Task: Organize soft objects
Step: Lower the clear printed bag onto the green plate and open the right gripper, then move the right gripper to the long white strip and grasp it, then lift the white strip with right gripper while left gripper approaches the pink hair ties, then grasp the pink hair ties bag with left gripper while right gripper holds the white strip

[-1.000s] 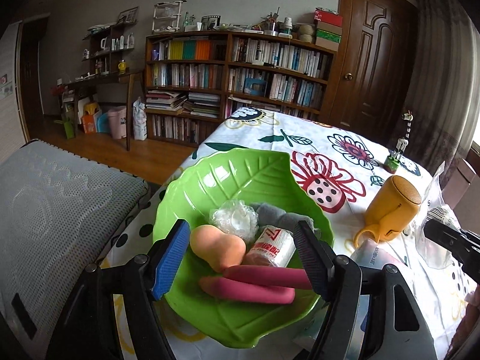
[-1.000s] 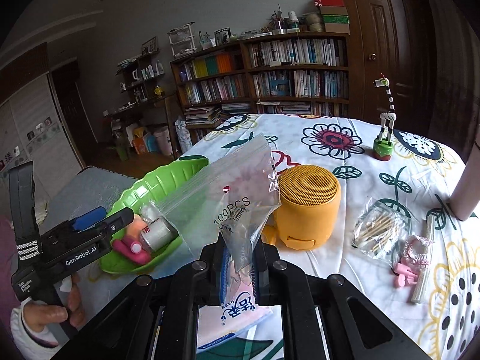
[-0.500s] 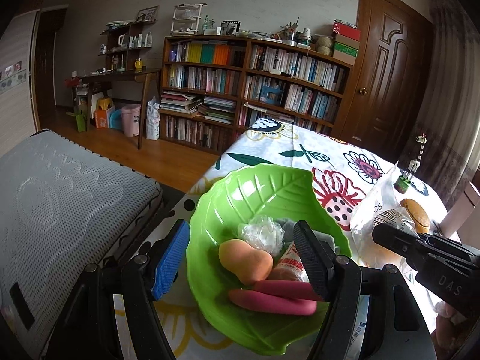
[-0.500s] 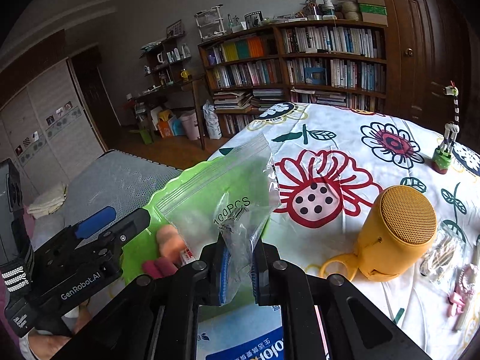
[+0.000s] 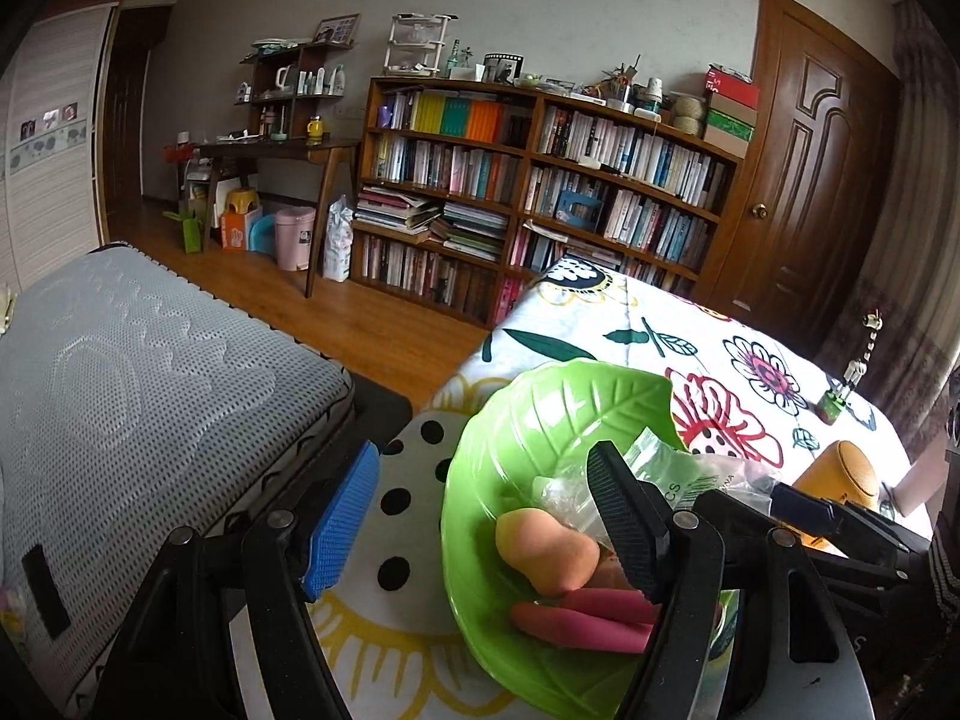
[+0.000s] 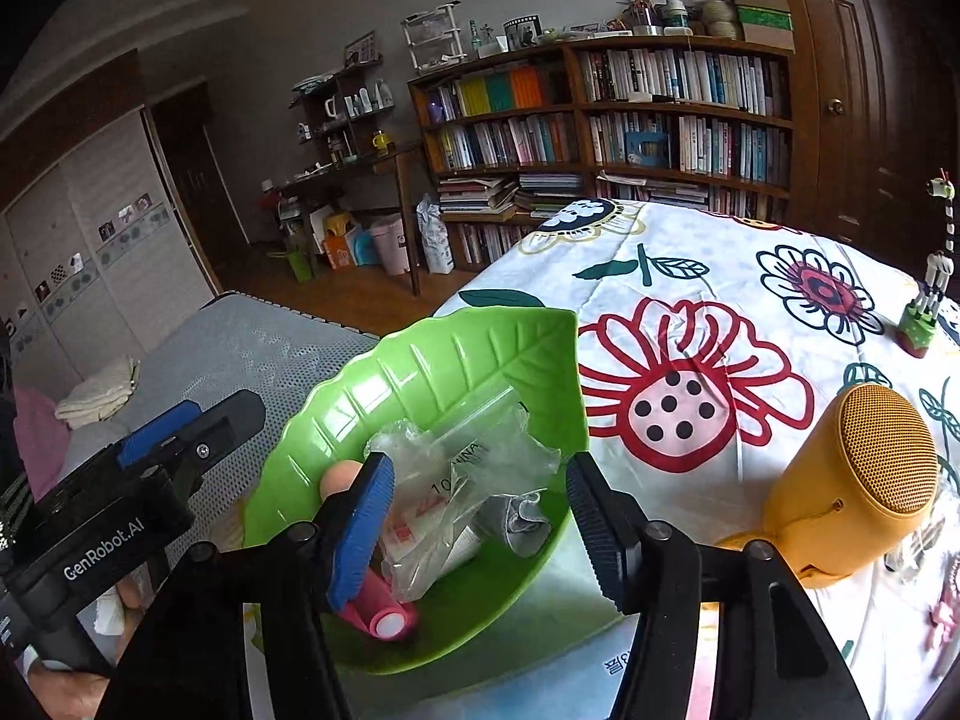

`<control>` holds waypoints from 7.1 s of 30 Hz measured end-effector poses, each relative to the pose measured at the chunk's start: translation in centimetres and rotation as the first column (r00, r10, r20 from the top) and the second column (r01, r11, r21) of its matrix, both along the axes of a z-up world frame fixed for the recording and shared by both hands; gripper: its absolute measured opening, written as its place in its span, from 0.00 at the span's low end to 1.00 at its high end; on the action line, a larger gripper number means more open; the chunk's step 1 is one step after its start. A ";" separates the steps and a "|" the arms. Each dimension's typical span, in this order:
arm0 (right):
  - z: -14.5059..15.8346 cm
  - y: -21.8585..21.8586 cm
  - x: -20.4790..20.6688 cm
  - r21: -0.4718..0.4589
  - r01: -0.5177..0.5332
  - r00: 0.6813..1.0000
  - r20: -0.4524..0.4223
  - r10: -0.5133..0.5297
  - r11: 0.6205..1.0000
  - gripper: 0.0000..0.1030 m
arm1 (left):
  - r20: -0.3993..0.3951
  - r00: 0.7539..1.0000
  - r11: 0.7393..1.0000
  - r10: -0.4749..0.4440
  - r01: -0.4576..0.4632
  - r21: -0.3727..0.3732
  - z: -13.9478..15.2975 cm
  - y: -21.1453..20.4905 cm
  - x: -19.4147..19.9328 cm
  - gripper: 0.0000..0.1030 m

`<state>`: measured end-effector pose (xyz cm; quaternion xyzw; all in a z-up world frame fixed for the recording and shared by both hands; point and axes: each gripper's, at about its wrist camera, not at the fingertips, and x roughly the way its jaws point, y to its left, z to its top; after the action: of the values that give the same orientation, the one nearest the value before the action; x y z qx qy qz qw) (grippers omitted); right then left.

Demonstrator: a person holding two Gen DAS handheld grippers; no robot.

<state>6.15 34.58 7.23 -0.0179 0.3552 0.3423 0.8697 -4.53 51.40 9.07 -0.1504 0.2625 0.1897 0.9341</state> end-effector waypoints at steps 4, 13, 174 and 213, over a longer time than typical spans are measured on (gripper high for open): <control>0.5 -1.6 -0.3 0.023 0.038 0.999 0.012 -0.038 0.999 0.65 | -0.002 1.000 1.000 -0.006 0.006 0.001 0.0 0.0 0.0 0.71; 1.5 -4.9 -2.3 0.020 0.133 0.985 0.110 -0.135 0.991 0.67 | 0.005 0.995 0.995 -0.095 0.096 -0.016 -0.1 -1.6 0.3 0.76; -5.8 -36.2 -2.5 -0.082 0.562 0.819 -0.078 -0.568 0.823 0.08 | -0.296 0.680 0.688 -0.671 0.720 0.094 -4.3 -38.2 11.5 0.78; -5.8 -39.3 -4.3 -0.059 0.607 0.788 -0.090 -0.610 0.793 0.08 | -0.332 0.493 0.511 -0.804 0.859 0.038 -7.2 -45.8 15.6 0.28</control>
<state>1.85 -4.72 1.42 0.1035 0.3918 0.0400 0.9134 11.11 5.59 1.87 0.1172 0.4075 -0.2428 0.8725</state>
